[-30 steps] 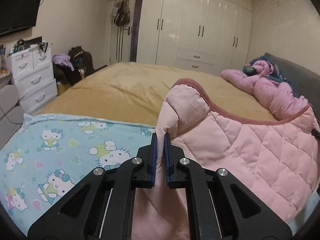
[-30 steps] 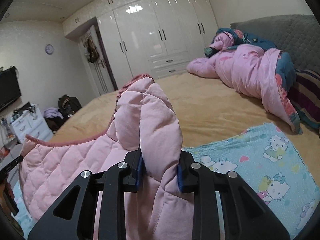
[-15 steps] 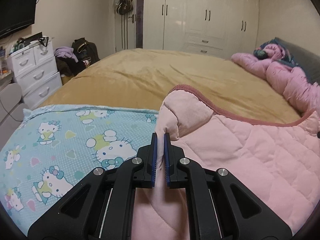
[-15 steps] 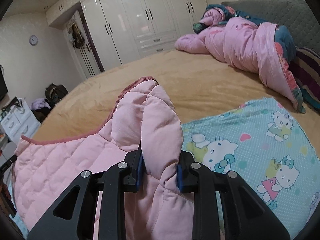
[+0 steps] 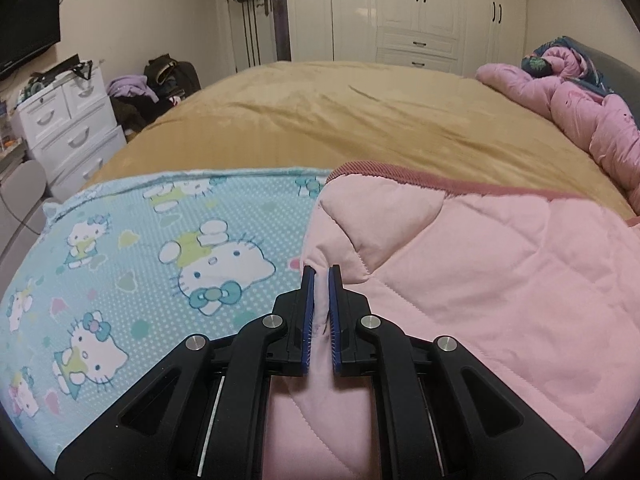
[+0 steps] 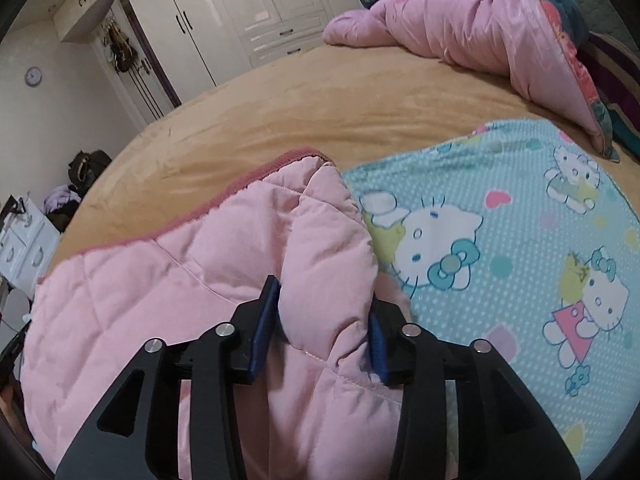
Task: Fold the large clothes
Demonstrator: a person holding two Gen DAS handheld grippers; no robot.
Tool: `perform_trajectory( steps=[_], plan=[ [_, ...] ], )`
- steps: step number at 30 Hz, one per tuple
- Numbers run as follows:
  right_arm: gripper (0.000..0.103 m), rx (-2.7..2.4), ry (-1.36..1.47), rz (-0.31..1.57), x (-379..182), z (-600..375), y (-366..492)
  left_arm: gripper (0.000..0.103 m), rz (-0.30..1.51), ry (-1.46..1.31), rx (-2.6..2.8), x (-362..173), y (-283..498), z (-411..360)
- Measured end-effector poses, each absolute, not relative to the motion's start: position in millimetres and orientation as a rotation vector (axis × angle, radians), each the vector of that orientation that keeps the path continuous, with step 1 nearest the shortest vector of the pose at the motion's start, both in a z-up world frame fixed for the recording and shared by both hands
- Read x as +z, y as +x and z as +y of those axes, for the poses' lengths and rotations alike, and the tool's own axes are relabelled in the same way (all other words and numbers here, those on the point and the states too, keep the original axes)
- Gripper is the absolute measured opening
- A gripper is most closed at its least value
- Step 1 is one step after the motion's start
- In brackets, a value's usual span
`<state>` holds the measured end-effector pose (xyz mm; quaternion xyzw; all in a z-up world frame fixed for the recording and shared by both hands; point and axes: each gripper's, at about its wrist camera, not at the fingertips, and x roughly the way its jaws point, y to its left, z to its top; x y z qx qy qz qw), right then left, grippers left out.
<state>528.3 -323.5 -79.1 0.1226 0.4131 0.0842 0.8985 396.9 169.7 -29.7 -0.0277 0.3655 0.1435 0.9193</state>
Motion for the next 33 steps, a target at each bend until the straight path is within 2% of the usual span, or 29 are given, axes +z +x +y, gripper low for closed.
perform_trajectory(
  steps=[5,11,13,14,15,16,17,18,20,22,23,25,33],
  plan=[
    [0.049,0.160,0.234,0.872,-90,-318,530,0.002,0.767,-0.048,0.307,-40,401,167],
    [0.052,0.146,0.237,0.864,-93,-319,529,0.004,0.774,-0.050,0.314,-45,401,166],
    [0.054,0.126,0.216,0.854,-91,-317,525,0.007,0.759,-0.048,0.328,-43,396,165],
    [0.057,0.119,0.214,0.853,-90,-317,524,0.010,0.754,-0.046,0.332,-40,394,163],
    [0.060,0.103,0.209,0.853,-88,-319,522,0.025,0.753,-0.047,0.339,-38,390,163],
    [0.074,0.069,0.206,0.864,-86,-321,520,0.037,0.757,-0.055,0.340,-36,388,165],
    [0.094,0.033,0.216,0.874,-84,-326,517,0.042,0.762,-0.071,0.337,-33,384,166],
    [0.099,0.026,0.233,0.873,-83,-330,513,0.050,0.763,-0.091,0.331,-31,379,168],
    [0.099,0.059,0.279,0.856,-77,-339,501,0.061,0.755,-0.106,0.330,-25,369,169],
    [0.099,0.071,0.279,0.835,-70,-343,485,0.079,0.746,-0.108,0.333,-18,360,168],
    [0.099,0.076,0.273,0.821,-66,-344,479,0.082,0.748,-0.111,0.326,-15,356,168],
    [0.099,0.103,0.247,0.779,-53,-344,459,0.094,0.733,-0.098,0.333,-6,346,163],
    [0.099,0.281,0.144,0.689,-8,-321,399,0.094,0.682,-0.061,0.308,31,308,128]
  ],
)
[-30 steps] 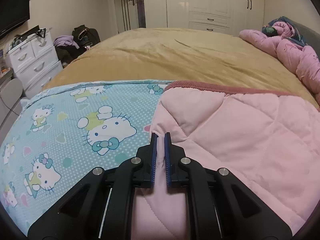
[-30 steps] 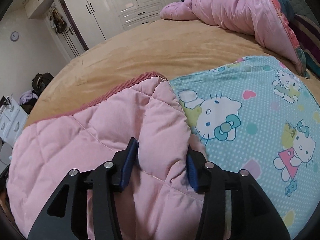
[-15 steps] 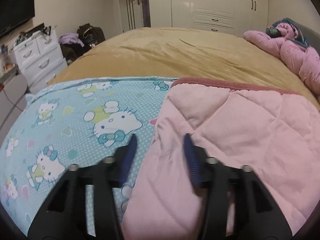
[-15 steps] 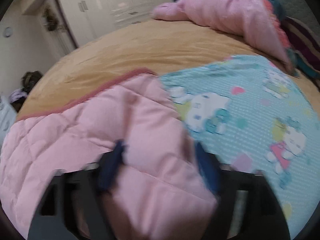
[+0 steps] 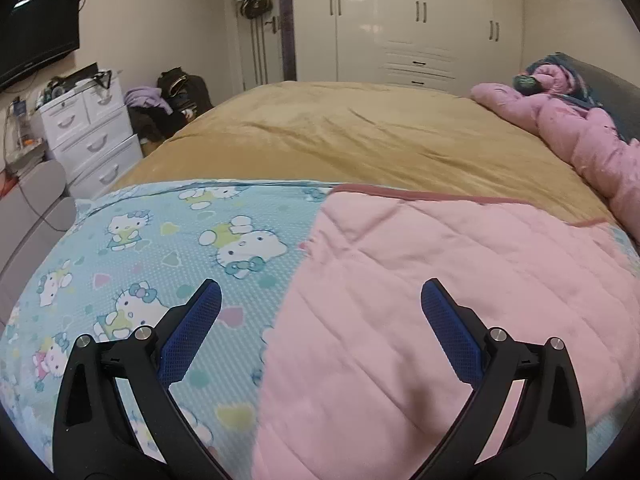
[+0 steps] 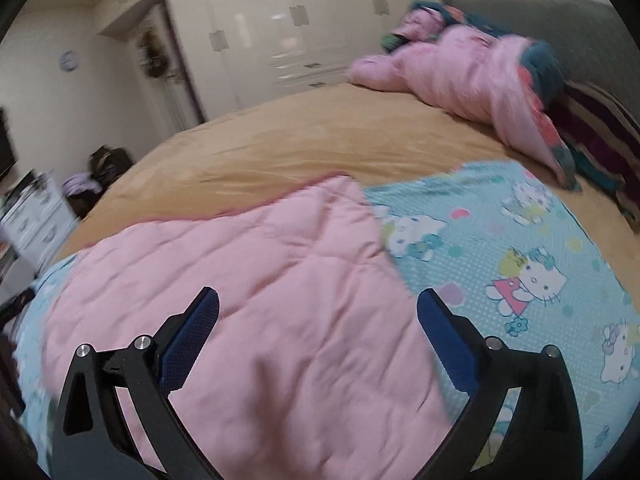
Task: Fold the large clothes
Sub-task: 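Open both grippers and release the folded jacket, then press and smooth the folded jacket bundle with both grippers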
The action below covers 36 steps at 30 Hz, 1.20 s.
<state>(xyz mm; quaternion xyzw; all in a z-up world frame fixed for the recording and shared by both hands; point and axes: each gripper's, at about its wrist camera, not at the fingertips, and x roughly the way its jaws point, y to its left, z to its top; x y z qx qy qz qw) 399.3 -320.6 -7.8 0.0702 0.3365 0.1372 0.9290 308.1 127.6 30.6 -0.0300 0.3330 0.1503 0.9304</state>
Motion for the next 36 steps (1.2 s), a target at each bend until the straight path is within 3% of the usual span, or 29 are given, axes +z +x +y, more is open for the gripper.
perform_trajectory(
  steps=[7,16,25,36],
  plan=[
    [0.099,0.420,-0.009,0.741,-7,-275,364,0.094,0.705,-0.052,0.199,30,283,65],
    [0.099,0.455,-0.093,0.924,-51,-240,361,0.094,0.849,0.041,0.113,-19,286,-6],
    [0.099,0.441,-0.042,0.900,-84,-239,364,0.095,0.833,0.039,0.145,-58,285,-10],
    [0.099,0.502,0.052,0.844,-39,-282,337,0.095,0.756,-0.026,0.168,-24,255,7]
  ],
)
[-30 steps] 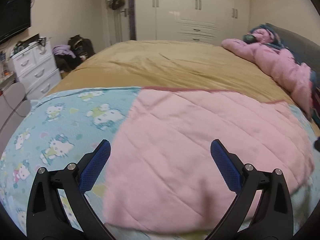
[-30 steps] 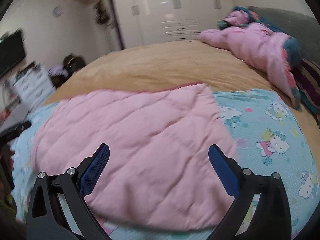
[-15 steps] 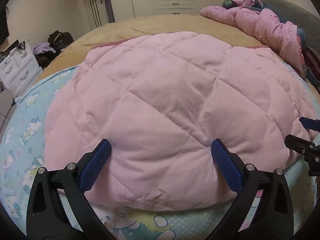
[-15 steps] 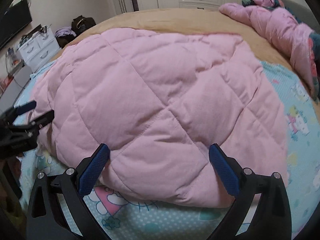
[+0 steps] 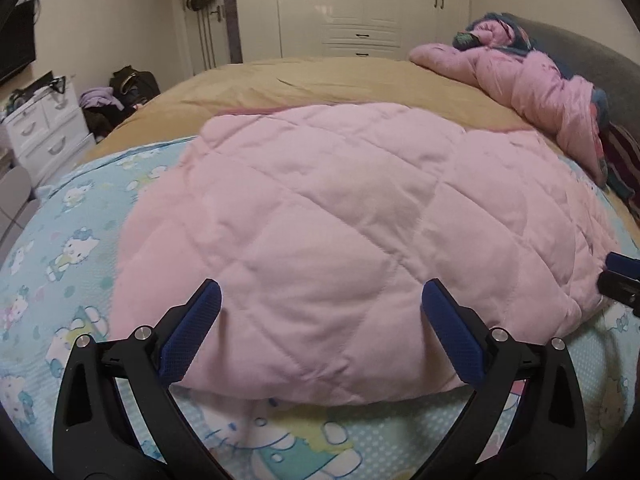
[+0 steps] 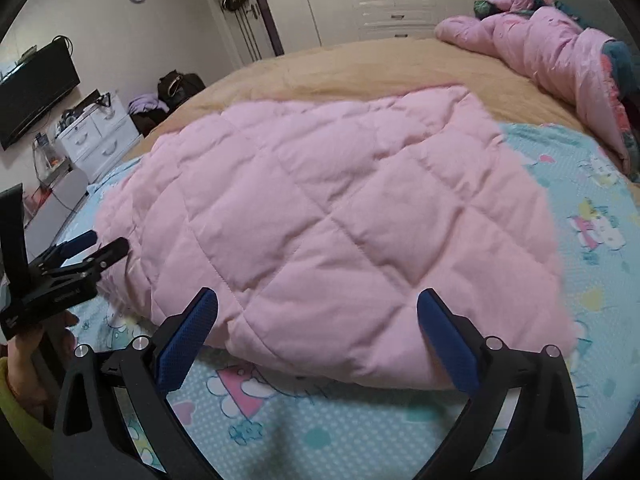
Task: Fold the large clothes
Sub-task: 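Press and smooth the folded jacket bundle with both grippers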
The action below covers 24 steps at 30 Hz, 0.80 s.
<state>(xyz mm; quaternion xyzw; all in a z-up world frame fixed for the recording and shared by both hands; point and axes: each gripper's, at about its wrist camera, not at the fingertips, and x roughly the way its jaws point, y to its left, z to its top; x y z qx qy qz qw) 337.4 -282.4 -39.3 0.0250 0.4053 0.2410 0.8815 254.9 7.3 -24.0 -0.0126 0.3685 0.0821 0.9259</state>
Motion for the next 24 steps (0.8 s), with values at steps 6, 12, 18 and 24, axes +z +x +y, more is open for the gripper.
perform_trajectory(
  steps=[6,12,18,24],
  plan=[
    [0.099,0.455,0.067,0.810,-26,-311,328,0.095,0.741,-0.042,0.199,-13,242,22],
    [0.099,0.422,0.100,0.787,-19,-330,326,0.095,0.728,-0.057,0.248,-6,233,44],
    [0.099,0.414,0.102,0.774,-14,-332,323,0.095,0.717,-0.087,0.273,-3,224,61],
    [0.099,0.443,0.076,0.771,-10,-314,326,0.095,0.728,-0.113,0.307,-5,224,80]
  ],
)
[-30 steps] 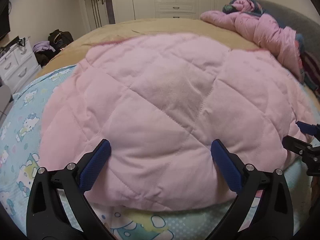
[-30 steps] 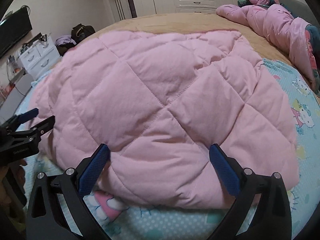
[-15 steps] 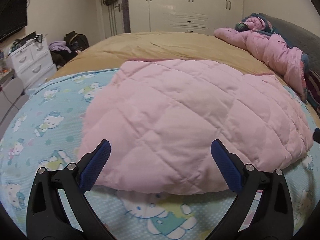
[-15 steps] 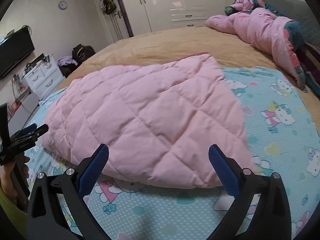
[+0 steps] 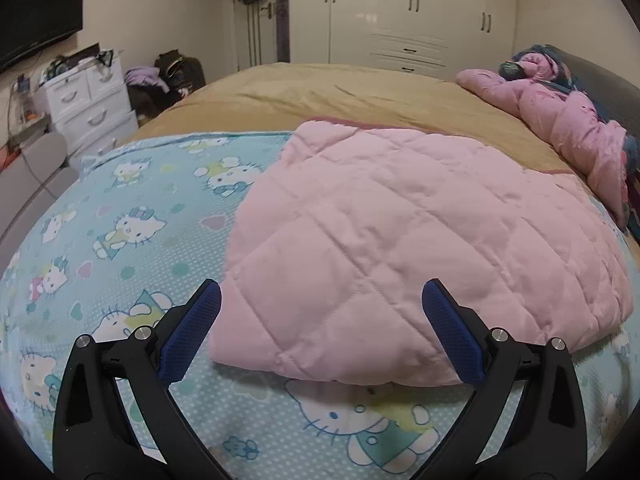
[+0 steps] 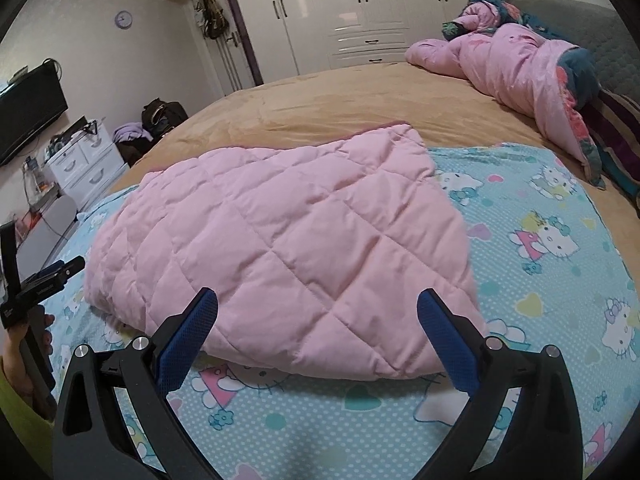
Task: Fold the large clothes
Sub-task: 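Press and smooth the folded jacket bundle with both grippers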
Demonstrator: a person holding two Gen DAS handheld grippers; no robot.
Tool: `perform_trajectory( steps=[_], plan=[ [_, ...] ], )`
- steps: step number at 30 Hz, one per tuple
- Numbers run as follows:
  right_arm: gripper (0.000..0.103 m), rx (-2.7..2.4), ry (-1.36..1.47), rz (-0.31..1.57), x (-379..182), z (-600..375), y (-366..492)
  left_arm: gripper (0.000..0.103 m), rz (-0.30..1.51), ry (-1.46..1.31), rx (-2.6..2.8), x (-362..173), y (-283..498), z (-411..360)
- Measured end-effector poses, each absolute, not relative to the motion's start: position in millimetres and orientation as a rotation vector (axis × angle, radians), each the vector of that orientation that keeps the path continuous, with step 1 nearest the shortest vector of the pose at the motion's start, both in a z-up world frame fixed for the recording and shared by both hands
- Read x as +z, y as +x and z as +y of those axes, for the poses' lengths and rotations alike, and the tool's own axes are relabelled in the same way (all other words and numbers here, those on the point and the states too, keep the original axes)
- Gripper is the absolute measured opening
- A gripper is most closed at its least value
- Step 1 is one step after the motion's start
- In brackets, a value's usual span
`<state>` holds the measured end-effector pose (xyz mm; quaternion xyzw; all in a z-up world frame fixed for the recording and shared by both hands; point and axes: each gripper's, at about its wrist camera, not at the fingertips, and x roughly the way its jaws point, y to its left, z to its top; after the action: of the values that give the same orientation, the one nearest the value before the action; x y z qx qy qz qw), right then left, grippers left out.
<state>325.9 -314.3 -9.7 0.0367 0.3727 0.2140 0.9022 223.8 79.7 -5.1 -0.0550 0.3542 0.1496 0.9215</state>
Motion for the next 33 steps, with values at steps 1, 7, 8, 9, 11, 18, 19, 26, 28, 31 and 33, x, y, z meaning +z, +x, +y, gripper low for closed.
perform_trajectory(
  steps=[1,7,8,9,11,18,19,26,28,31,33],
  plan=[
    [0.099,0.452,0.071,0.770,-9,-308,328,0.095,0.727,-0.120,0.314,-6,223,83],
    [0.099,0.492,0.022,0.762,-3,-276,336,0.095,0.745,-0.176,0.355,-15,222,108],
    [0.099,0.489,0.018,0.761,-3,-272,338,0.095,0.747,-0.183,0.362,-16,222,113],
    [0.099,0.487,0.022,0.765,-4,-270,340,0.095,0.747,-0.189,0.366,-17,221,116],
    [0.099,0.476,0.032,0.780,-8,-270,346,0.095,0.752,-0.211,0.377,-20,221,126],
    [0.099,0.378,0.050,0.829,-26,-293,367,0.095,0.807,-0.245,0.378,-31,237,145],
    [0.099,0.363,0.057,0.837,-28,-299,370,0.095,0.811,-0.246,0.372,-32,240,145],
    [0.099,0.300,0.120,0.863,-40,-338,385,0.095,0.807,-0.238,0.338,-33,259,145],
    [0.099,0.289,0.126,0.867,-42,-344,388,0.095,0.811,-0.233,0.325,-33,266,146],
    [0.099,0.294,0.129,0.894,-45,-352,395,0.095,0.834,-0.211,0.300,-34,281,148],
    [0.099,0.295,0.106,0.902,-46,-351,398,0.095,0.859,-0.208,0.266,-36,292,151]
  ],
)
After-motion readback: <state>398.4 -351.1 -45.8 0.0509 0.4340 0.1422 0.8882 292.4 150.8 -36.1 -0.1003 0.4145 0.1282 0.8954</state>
